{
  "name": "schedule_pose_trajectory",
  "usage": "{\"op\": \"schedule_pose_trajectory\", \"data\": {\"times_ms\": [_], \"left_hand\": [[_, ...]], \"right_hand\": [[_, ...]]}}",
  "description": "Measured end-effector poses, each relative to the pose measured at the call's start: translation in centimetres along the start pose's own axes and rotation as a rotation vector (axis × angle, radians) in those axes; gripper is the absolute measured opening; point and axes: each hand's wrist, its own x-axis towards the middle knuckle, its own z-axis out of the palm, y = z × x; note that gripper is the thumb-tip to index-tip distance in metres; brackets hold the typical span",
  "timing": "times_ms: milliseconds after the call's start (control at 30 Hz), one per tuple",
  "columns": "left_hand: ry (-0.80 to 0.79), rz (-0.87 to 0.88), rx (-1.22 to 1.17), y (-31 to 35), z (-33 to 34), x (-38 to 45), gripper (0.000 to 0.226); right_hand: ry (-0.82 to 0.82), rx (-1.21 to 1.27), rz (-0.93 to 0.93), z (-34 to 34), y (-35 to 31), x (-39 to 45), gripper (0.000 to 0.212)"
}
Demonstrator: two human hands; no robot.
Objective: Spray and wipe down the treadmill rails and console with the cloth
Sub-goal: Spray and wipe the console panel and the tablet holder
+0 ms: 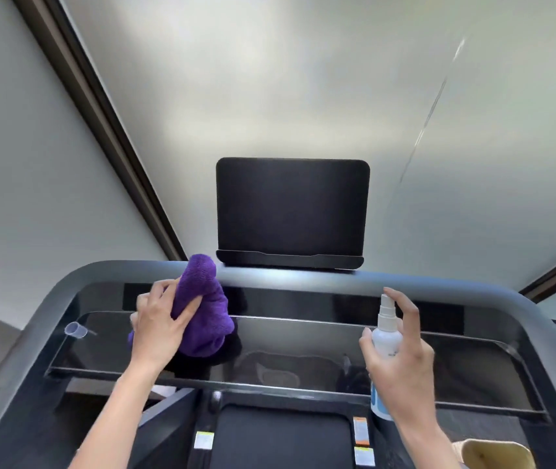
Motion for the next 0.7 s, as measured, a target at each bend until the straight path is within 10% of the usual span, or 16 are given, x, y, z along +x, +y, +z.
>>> {"op": "schedule_pose_trajectory", "data": {"times_ms": [700], "left_hand": [[-0.09,0.086,0.109,-8.7,-0.1,0.4,0.06]], "right_hand": [[-0.076,0.009,-0.065,9.6,-6.2,-5.2,0.068]]}}
